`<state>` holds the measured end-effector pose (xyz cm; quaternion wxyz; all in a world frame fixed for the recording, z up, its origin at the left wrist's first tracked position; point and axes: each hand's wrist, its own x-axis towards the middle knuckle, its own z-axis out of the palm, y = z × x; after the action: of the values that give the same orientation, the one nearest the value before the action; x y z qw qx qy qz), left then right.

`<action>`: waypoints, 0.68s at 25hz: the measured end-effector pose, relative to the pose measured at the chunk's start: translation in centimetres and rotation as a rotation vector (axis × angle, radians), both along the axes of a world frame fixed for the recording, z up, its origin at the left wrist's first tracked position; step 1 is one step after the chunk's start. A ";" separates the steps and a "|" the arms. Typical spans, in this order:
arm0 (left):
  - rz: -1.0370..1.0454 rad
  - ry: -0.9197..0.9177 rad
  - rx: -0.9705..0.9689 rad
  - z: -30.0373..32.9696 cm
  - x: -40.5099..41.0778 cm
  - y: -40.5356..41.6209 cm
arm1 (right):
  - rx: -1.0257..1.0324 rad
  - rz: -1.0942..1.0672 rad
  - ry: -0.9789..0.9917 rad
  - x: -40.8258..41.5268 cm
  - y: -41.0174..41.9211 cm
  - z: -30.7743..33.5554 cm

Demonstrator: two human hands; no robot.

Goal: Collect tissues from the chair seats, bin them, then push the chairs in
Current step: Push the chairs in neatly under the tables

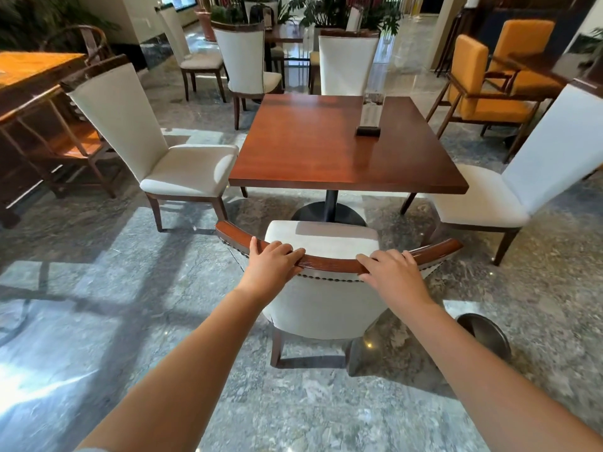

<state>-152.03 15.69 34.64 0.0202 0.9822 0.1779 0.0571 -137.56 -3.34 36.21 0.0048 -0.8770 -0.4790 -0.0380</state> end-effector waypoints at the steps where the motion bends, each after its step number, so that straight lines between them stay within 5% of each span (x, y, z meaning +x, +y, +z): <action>1: 0.000 0.009 0.006 0.0 0.9 0.3 | -0.012 -0.005 0.004 1.0 0.4 0.1; 17: 0.022 0.017 -0.007 0.3 10.2 3.6 | -0.064 -0.034 0.061 10.6 4.8 0.8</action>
<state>-141.78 19.27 34.99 0.0215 0.9806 0.1889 0.0486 -126.99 1.45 37.02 -0.0093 -0.8855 -0.4644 0.0038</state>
